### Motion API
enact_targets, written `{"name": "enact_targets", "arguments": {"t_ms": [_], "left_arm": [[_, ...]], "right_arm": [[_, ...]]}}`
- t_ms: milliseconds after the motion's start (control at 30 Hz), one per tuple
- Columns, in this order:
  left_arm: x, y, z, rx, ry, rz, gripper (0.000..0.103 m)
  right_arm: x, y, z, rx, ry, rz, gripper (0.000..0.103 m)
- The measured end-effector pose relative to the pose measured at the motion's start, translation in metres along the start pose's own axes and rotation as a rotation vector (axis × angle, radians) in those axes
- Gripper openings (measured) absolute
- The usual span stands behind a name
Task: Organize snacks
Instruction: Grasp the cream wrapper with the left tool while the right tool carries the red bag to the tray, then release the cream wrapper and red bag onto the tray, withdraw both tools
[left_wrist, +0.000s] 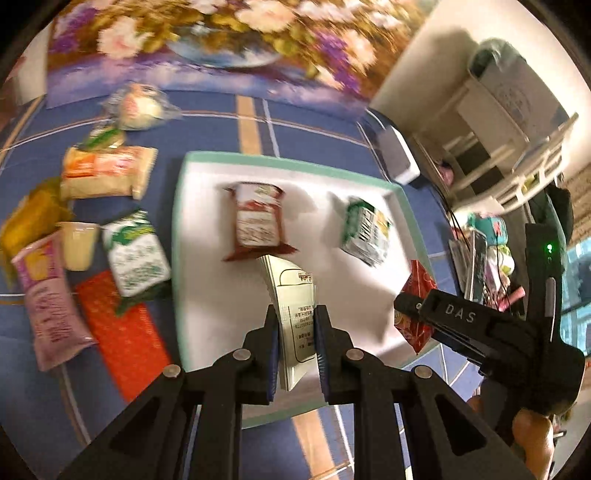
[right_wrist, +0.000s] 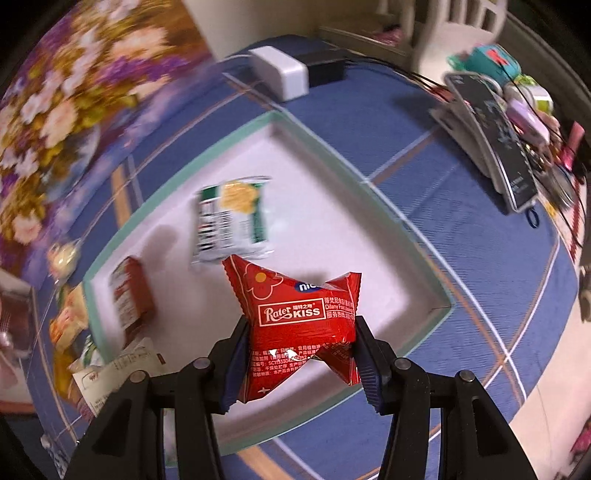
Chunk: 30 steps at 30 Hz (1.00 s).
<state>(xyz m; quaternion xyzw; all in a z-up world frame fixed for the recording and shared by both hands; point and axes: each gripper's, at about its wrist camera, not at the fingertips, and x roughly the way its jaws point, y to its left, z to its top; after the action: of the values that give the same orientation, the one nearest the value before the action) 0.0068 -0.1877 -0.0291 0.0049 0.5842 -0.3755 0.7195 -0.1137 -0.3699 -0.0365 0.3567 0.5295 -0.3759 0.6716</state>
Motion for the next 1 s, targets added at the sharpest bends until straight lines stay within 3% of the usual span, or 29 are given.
{"name": "enact_targets", "arguments": {"t_ms": [100, 167, 333, 400, 433, 467, 533, 667, 767, 900, 1000], "left_arm": [[0.008, -0.010, -0.003, 0.031, 0.025, 0.004, 0.024], [0.007, -0.011, -0.004, 0.034, 0.023, 0.018, 0.042], [-0.012, -0.001, 0.000, 0.007, -0.018, 0.034, 0.045], [-0.025, 0.008, 0.004, -0.023, -0.048, 0.055, 0.059], [-0.031, 0.015, 0.007, -0.041, -0.063, 0.073, 0.071], [-0.037, 0.022, 0.010, -0.062, -0.079, 0.093, 0.075], [-0.051, 0.041, 0.012, -0.113, -0.113, 0.158, 0.079], [-0.080, 0.094, 0.009, -0.209, -0.157, 0.433, 0.088], [-0.100, 0.136, 0.003, -0.291, -0.165, 0.608, 0.089], [-0.129, 0.181, -0.011, -0.404, -0.188, 0.678, 0.090], [-0.146, 0.203, -0.021, -0.456, -0.213, 0.701, 0.096]], "right_arm": [[0.002, -0.009, 0.001, 0.022, 0.008, 0.002, 0.057], [0.002, -0.008, 0.002, 0.021, 0.005, -0.005, 0.058], [-0.001, -0.005, 0.002, 0.009, 0.006, -0.027, 0.060], [-0.004, 0.000, 0.001, 0.001, -0.004, -0.023, 0.069], [-0.005, 0.005, 0.001, -0.006, -0.007, -0.022, 0.069], [-0.007, 0.011, -0.001, -0.021, -0.010, -0.016, 0.070], [-0.009, 0.022, -0.004, -0.053, -0.010, -0.002, 0.074], [-0.015, 0.045, -0.015, -0.121, -0.022, 0.002, 0.083], [-0.023, 0.070, -0.025, -0.182, -0.045, 0.043, 0.083], [-0.036, 0.108, -0.040, -0.280, -0.064, 0.145, 0.083], [-0.041, 0.141, -0.061, -0.373, -0.061, 0.196, 0.083]]}}
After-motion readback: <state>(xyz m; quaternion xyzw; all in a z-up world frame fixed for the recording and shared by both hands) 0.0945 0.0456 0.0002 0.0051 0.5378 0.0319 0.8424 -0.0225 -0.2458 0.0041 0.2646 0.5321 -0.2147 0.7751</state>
